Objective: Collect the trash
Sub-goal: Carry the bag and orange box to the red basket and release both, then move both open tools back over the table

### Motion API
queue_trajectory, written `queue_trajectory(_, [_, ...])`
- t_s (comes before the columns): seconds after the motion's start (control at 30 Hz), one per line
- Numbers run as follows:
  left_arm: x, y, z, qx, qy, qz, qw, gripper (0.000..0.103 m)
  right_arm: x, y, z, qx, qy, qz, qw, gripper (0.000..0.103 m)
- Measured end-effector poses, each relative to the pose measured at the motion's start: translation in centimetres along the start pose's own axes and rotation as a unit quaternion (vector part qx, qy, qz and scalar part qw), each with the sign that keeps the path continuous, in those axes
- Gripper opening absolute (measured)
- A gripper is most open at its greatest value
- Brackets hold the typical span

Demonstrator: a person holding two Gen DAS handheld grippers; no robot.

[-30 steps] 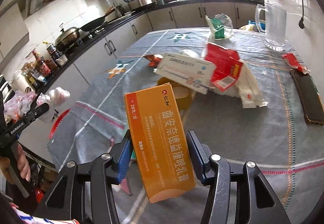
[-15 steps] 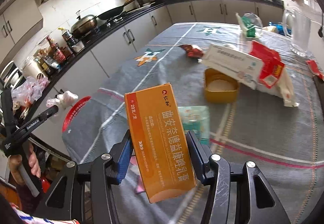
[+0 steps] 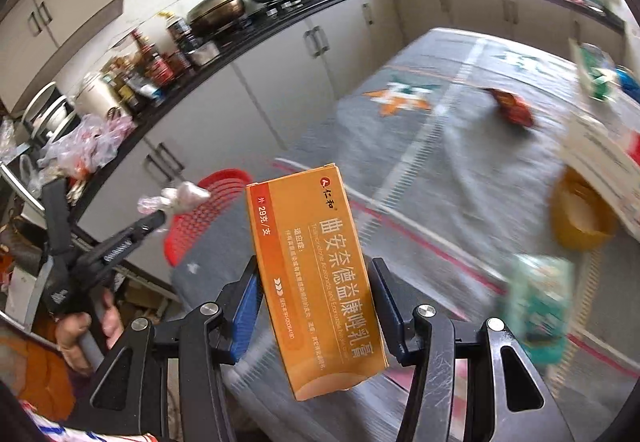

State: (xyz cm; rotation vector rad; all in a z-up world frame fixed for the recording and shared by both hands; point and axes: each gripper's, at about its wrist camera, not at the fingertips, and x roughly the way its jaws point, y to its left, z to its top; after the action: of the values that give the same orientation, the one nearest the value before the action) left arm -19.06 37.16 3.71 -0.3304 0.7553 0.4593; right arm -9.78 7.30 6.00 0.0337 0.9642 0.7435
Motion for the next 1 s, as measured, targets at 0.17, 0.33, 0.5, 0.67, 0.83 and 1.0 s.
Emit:
queue_trajectory(0.17, [2.5, 3.8, 1.3, -0.030, 0.015, 0.008, 0.9994, 0.018, 4.1, 4.5, 2.9, -0.023, 0.013, 0.046, 0.999, 0.057])
queue_trajectory(0.33, [4.7, 6.2, 2.0, -0.048, 0.030, 0.017, 0.9983, 0.018, 9.5, 9.6, 5.6, -0.051, 0.028, 0.074, 0.996, 0.057])
queue_trajectory(0.5, [5.7, 7.5, 2.1, -0.051, 0.032, 0.016, 0.9980, 0.018, 15.2, 13.1, 6.7, -0.076, 0.056, 0.069, 0.993, 0.057])
queue_trajectory(0.67, [5.3, 7.7, 2.0, -0.052, 0.020, 0.025, 0.9981, 0.041, 18.2, 13.6, 7.1, -0.069, 0.071, 0.072, 0.993, 0.063])
queue_trajectory(0.83, [3.7, 7.4, 2.1, -0.044, -0.002, 0.037, 0.9984, 0.055, 17.8, 12.8, 7.6, -0.048, 0.059, 0.077, 0.994, 0.074])
queue_trajectory(1.0, [1.7, 6.5, 1.7, -0.034, -0.016, 0.044, 0.9983, 0.060, 15.7, 11.3, 7.0, -0.040, 0.051, 0.066, 0.996, 0.077])
